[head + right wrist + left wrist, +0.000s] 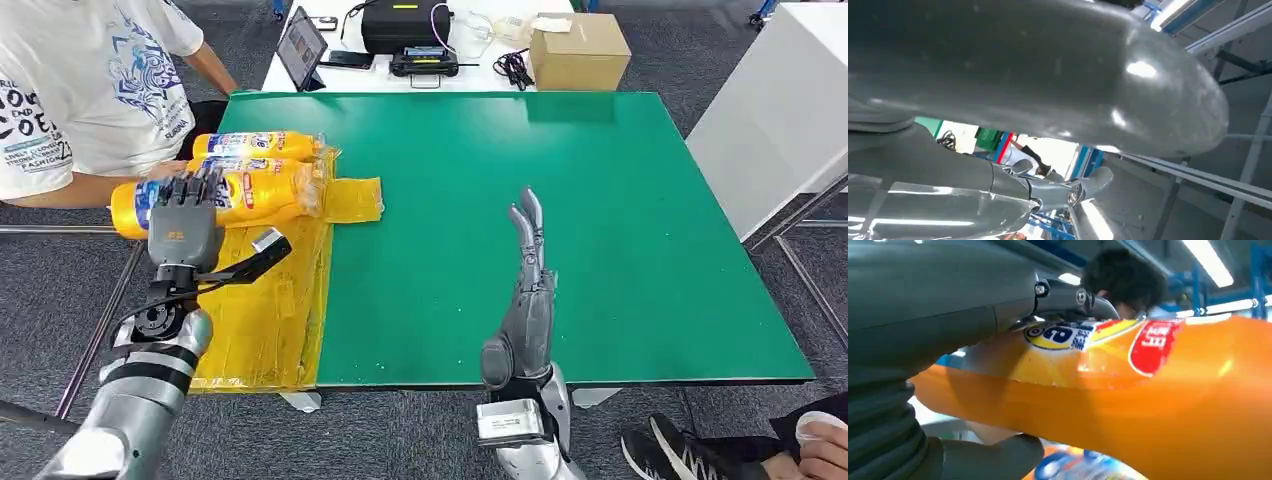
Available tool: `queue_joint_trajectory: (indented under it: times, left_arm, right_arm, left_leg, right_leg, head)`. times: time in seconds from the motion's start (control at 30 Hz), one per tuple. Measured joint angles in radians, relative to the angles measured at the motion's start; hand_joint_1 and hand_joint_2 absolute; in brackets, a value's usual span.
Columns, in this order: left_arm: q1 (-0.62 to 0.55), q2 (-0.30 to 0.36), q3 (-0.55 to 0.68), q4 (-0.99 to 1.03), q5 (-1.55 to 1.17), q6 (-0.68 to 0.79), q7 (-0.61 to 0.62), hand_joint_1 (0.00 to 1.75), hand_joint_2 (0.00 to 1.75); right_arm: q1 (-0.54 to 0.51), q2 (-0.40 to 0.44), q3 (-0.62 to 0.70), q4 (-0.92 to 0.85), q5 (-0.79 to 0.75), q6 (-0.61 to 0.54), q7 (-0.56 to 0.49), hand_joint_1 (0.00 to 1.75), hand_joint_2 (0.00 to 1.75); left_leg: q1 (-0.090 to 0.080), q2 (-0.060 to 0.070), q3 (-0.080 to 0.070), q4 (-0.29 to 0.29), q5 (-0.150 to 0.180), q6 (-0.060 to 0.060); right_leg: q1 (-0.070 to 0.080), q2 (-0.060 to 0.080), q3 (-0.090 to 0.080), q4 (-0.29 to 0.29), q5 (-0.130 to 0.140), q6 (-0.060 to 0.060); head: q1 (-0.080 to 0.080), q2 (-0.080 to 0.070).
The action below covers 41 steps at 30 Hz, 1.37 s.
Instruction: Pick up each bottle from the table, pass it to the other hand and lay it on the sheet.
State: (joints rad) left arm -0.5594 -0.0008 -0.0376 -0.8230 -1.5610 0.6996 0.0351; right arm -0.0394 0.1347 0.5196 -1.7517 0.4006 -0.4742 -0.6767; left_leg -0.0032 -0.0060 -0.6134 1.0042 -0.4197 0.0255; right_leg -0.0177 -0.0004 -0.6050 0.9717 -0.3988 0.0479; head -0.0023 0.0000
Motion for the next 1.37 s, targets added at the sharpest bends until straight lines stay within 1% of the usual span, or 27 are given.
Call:
queue_joint_trajectory:
  times: [0.13, 0.27, 0.37, 0.53, 0.8, 0.97, 1.07, 1.1, 1.13, 1.17, 1.2, 1.23, 1.37]
  left_arm:
    - [-0.004, 0.050, -0.106, 0.063, -0.007, 0.000, 0.009, 1.75, 1.75]
    - [-0.012, 0.071, -0.152, 0.101, -0.007, 0.000, 0.010, 1.75, 1.75]
    - [-0.042, 0.080, -0.179, 0.193, 0.000, -0.004, -0.020, 1.75, 1.75]
    - [-0.049, 0.080, -0.176, 0.296, 0.086, -0.080, -0.119, 1.75, 1.75]
    - [-0.047, 0.059, -0.105, 0.331, 0.237, -0.174, -0.272, 1.75, 1.75]
    - [-0.041, 0.048, -0.069, 0.334, 0.291, -0.266, -0.309, 1.75, 1.75]
    - [-0.043, 0.046, -0.057, 0.335, 0.306, -0.289, -0.317, 1.75, 1.75]
    - [-0.045, 0.046, -0.054, 0.335, 0.313, -0.301, -0.319, 1.66, 1.75]
    - [-0.047, 0.045, -0.048, 0.336, 0.323, -0.321, -0.324, 0.12, 1.75]
    - [-0.051, 0.045, -0.040, 0.337, 0.331, -0.337, -0.327, 0.00, 1.75]
    - [-0.054, 0.044, -0.033, 0.339, 0.345, -0.356, -0.332, 0.00, 1.75]
    - [-0.056, 0.044, -0.028, 0.341, 0.362, -0.381, -0.338, 0.00, 0.00]
    - [-0.066, 0.043, -0.003, 0.348, 0.425, -0.496, -0.371, 0.00, 0.00]
  right_arm:
    - [-0.002, 0.000, -0.007, -0.002, -0.002, 0.002, -0.001, 0.00, 0.00]
    - [-0.002, 0.000, -0.011, -0.002, -0.002, 0.003, -0.001, 0.00, 0.00]
    - [-0.001, 0.000, -0.012, -0.002, -0.003, 0.013, 0.001, 0.00, 0.00]
    - [0.012, 0.000, -0.022, -0.010, -0.003, 0.035, 0.008, 0.00, 0.00]
    - [0.022, 0.002, -0.047, -0.024, -0.010, 0.059, 0.010, 0.00, 0.00]
    - [0.022, 0.004, -0.055, -0.024, -0.008, 0.081, 0.013, 0.00, 0.00]
    - [0.022, 0.006, -0.061, -0.024, -0.008, 0.085, 0.014, 0.00, 0.00]
    - [0.022, 0.006, -0.062, -0.024, -0.007, 0.087, 0.015, 0.00, 0.00]
    - [0.022, 0.007, -0.063, -0.024, -0.006, 0.089, 0.015, 0.00, 0.00]
    - [0.022, 0.008, -0.063, -0.024, -0.006, 0.091, 0.015, 0.00, 0.00]
    - [0.022, 0.008, -0.063, -0.024, -0.006, 0.092, 0.015, 0.00, 0.00]
    - [0.022, 0.008, -0.063, -0.024, -0.005, 0.094, 0.016, 0.00, 0.00]
    - [0.021, 0.008, -0.067, -0.021, -0.005, 0.109, 0.018, 0.00, 0.00]
  left_leg:
    - [0.000, -0.002, -0.001, 0.000, 0.000, 0.000]
    - [-0.001, -0.002, -0.001, 0.000, 0.000, 0.000]
    - [-0.001, -0.003, -0.001, 0.000, 0.000, 0.000]
    - [0.000, -0.002, -0.001, 0.000, 0.000, 0.000]
    - [0.000, -0.002, -0.001, 0.000, 0.000, 0.000]
    - [0.000, -0.002, 0.000, 0.000, 0.000, 0.000]
    - [0.000, -0.002, 0.001, 0.000, 0.000, 0.000]
    - [0.000, -0.002, 0.001, 0.000, 0.000, 0.000]
    - [0.000, -0.002, 0.001, 0.000, 0.000, 0.000]
    - [0.000, -0.002, 0.002, 0.000, 0.000, 0.000]
    - [0.000, -0.002, 0.002, 0.000, 0.000, 0.000]
    - [0.000, -0.002, 0.003, 0.000, 0.000, 0.000]
    - [0.000, -0.004, 0.008, -0.001, -0.001, -0.001]
  right_leg:
    - [0.000, 0.000, 0.000, 0.000, 0.000, 0.000]
    - [-0.001, 0.000, 0.000, 0.000, 0.000, 0.000]
    - [-0.001, -0.001, 0.000, 0.000, 0.000, 0.000]
    - [0.000, 0.000, 0.000, 0.000, 0.000, 0.000]
    - [0.000, 0.000, 0.000, 0.000, 0.000, 0.000]
    - [0.000, -0.001, 0.001, 0.000, 0.000, 0.000]
    - [0.000, 0.000, 0.002, 0.000, 0.000, 0.000]
    - [0.000, 0.000, 0.002, 0.000, 0.000, 0.000]
    - [0.000, 0.000, 0.002, 0.000, 0.000, 0.000]
    - [0.000, 0.000, 0.003, 0.000, 0.000, 0.000]
    - [0.000, 0.000, 0.004, 0.000, 0.000, 0.000]
    - [0.000, 0.000, 0.004, 0.000, 0.000, 0.000]
    - [0.000, -0.001, 0.010, 0.000, -0.001, -0.001]
  head:
    - [0.000, 0.000]
    - [0.000, 0.000]
    - [0.000, 0.000]
    - [0.000, 0.000]
    - [0.001, 0.000]
    - [0.000, 0.000]
    - [0.000, 0.000]
    - [0.000, 0.000]
    - [0.000, 0.000]
    - [0.000, 0.000]
    - [0.000, 0.000]
    - [0.000, 0.000]
    - [0.000, 0.000]
